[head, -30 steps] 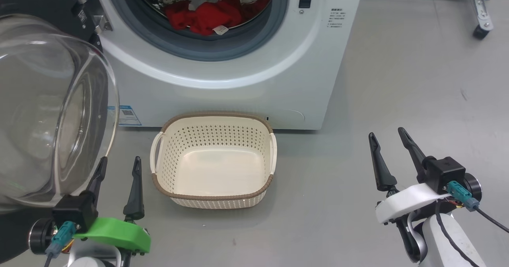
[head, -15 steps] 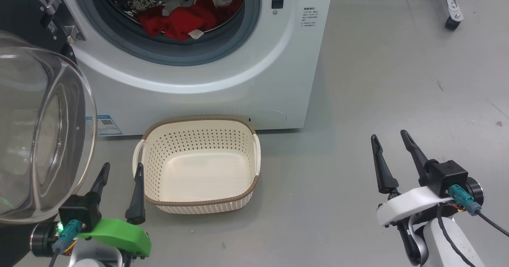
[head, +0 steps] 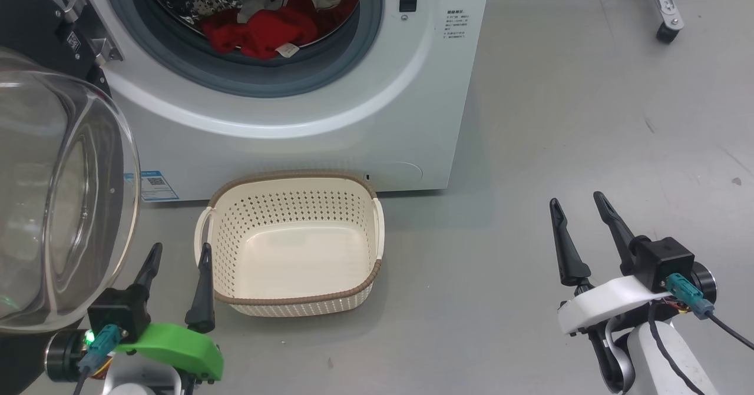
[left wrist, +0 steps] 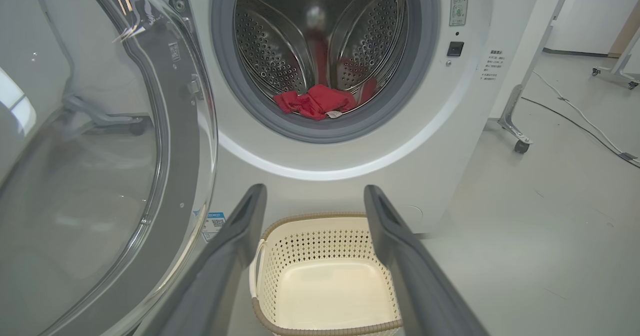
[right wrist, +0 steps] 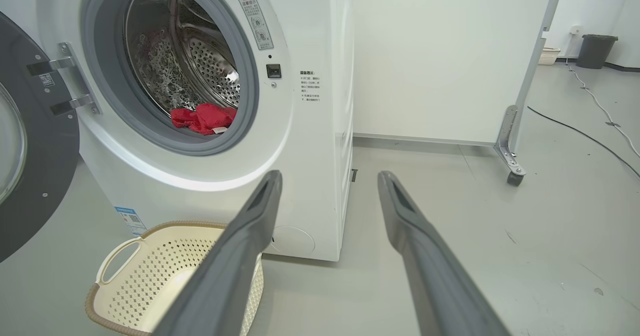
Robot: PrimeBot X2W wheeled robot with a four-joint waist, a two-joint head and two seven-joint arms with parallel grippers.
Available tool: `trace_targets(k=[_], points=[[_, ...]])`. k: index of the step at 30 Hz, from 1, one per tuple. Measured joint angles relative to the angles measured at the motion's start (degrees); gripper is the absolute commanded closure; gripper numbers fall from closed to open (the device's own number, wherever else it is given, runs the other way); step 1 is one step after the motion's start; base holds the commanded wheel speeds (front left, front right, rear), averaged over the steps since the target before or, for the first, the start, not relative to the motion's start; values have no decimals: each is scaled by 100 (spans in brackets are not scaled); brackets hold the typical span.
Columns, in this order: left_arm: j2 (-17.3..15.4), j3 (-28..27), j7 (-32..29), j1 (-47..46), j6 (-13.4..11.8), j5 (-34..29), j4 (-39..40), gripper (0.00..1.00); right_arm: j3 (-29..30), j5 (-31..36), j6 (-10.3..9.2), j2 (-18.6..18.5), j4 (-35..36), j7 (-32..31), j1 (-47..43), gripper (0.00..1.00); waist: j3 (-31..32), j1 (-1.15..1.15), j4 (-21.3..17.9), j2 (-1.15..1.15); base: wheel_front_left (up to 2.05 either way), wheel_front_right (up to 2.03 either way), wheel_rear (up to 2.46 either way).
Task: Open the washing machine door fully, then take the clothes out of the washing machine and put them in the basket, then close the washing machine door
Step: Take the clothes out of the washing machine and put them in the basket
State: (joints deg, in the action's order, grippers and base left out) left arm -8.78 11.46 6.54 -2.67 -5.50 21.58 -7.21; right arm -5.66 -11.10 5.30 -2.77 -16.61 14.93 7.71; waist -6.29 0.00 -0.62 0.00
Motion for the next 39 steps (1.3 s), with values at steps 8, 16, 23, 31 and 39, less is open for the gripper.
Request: trace_targets(k=[8, 16, 23, 31, 39], points=[[15, 3, 1, 0, -1, 0, -9, 0, -5, -48, -36, 1, 16, 0, -5, 0, 21, 0, -27, 0, 0, 0, 0], [51, 13, 1, 0, -1, 1, 1, 0, -21, -49, -42, 2, 22, 0, -27, 0, 34, 0, -39, 0, 6, -6, 0], [73, 54, 8, 0, -1, 10, 35, 0, -25, -107, -44, 4, 37, 0, -78, 0, 61, 0, -36, 0, 35, -35, 0], [71, 58, 8, 0, -1, 8, 36, 0, -37, -107, -48, 9, 40, 0, -114, 0, 80, 0, -34, 0, 62, -62, 0], [43, 43, 8, 0, -2, -69, 22, 0, -57, -108, -49, 10, 42, 0, -114, 0, 76, 0, -55, 0, 91, -91, 0]])
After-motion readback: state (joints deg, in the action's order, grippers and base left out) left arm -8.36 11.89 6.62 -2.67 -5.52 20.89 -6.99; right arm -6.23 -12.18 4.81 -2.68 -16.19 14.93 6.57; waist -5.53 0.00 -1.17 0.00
